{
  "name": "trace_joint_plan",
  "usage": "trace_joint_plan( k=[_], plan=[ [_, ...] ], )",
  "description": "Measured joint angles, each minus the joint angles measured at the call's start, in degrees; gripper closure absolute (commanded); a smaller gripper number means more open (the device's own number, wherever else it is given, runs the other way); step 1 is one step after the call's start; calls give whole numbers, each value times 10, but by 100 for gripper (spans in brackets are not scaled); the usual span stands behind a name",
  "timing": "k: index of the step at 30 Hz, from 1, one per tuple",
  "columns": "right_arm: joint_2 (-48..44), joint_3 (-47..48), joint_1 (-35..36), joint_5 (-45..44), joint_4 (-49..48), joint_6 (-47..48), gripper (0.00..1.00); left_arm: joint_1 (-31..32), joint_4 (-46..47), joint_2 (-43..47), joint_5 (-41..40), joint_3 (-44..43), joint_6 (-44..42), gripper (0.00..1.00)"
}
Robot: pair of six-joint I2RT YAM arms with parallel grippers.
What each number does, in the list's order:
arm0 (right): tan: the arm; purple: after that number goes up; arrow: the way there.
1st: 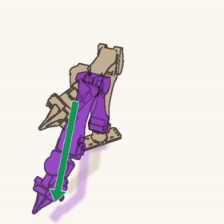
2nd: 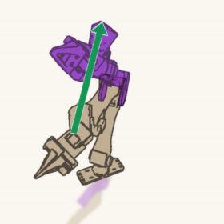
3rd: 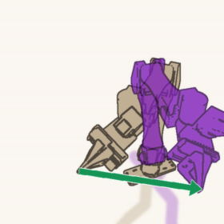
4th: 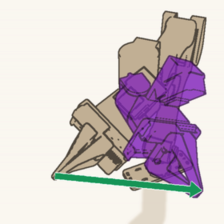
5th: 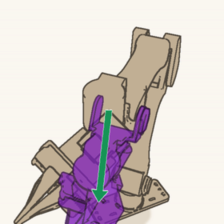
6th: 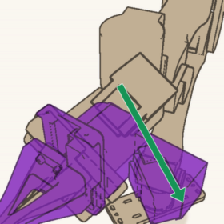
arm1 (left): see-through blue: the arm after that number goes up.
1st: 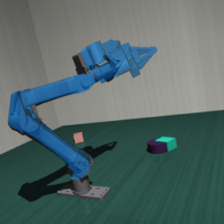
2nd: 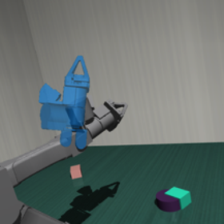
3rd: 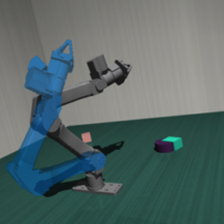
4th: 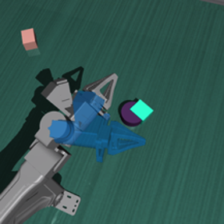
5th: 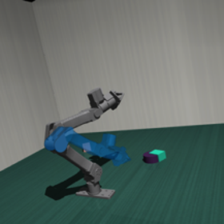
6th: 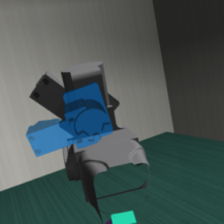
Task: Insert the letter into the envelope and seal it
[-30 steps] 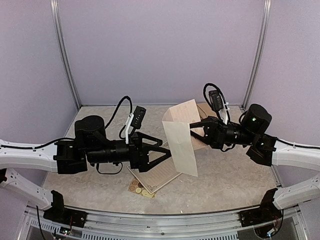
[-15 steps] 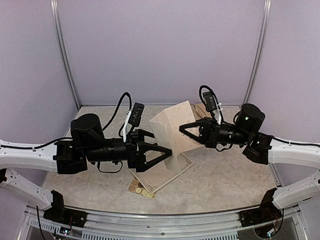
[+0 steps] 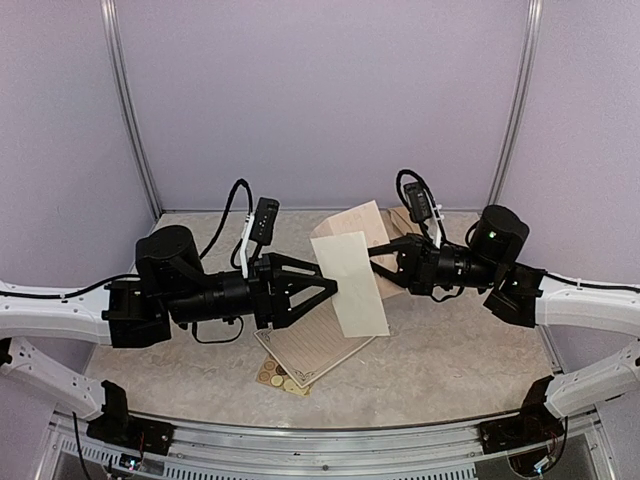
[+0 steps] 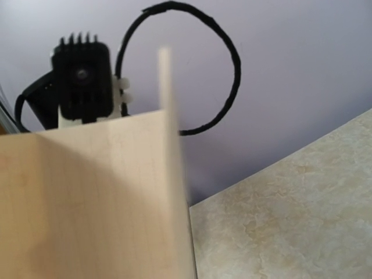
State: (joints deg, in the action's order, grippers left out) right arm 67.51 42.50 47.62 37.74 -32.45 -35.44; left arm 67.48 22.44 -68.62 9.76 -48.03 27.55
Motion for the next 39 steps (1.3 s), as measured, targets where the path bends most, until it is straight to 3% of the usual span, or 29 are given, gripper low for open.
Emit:
trace_joint_plan(
  k=[17,22,29,34,39],
  plan=[
    [-24,-4,0,-9,23,5,100,-13,-10,3,-47,4,38,98],
    [-30,-8,0,-22,27,9,99,-16,-11,3,-48,8,43,100],
    [-59,-22,2,-60,53,14,36,-23,-10,3,-48,15,46,100],
    [-102,-25,-3,-115,81,22,22,-35,-13,3,-45,23,45,100],
    [-145,-50,-51,-164,91,-10,16,-38,-14,13,-26,32,33,100]
  ],
)
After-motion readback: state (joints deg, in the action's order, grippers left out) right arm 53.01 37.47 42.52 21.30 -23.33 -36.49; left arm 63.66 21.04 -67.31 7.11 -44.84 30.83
